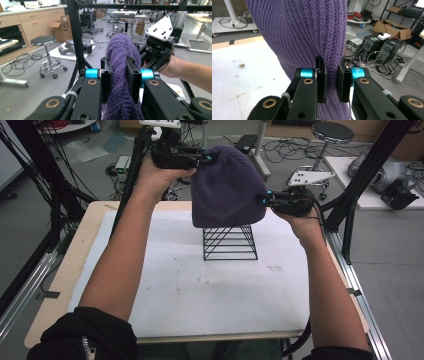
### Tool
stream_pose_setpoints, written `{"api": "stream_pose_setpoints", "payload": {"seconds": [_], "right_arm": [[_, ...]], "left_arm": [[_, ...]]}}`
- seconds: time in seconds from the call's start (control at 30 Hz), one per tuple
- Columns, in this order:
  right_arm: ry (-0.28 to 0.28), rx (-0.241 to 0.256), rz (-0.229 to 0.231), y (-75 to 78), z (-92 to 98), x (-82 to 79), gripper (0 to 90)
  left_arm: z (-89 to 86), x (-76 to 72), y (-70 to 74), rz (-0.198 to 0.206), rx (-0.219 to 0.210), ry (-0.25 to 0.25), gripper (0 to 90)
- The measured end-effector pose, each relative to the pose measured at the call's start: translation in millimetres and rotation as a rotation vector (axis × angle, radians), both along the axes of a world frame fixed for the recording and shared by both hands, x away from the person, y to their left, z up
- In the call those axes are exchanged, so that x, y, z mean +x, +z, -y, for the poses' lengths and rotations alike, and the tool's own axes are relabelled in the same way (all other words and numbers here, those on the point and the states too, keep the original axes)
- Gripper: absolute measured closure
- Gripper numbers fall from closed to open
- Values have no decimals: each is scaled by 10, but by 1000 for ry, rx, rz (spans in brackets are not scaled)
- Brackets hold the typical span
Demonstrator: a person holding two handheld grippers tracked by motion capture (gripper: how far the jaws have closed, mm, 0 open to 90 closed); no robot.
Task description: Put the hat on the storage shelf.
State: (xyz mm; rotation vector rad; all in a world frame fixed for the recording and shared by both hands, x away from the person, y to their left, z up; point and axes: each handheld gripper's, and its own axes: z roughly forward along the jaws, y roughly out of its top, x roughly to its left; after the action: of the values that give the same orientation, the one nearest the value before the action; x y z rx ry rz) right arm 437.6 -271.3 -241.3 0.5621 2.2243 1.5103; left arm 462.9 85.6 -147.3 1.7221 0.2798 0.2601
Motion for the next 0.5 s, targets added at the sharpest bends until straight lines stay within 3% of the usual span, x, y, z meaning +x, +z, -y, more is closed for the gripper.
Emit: {"api": "stream_pose_setpoints", "payload": {"seconds": [0.5], "right_arm": [[5, 30, 18, 180, 44, -106, 817]], "left_arm": [[-37, -129, 148, 12, -26, 8, 783]]}}
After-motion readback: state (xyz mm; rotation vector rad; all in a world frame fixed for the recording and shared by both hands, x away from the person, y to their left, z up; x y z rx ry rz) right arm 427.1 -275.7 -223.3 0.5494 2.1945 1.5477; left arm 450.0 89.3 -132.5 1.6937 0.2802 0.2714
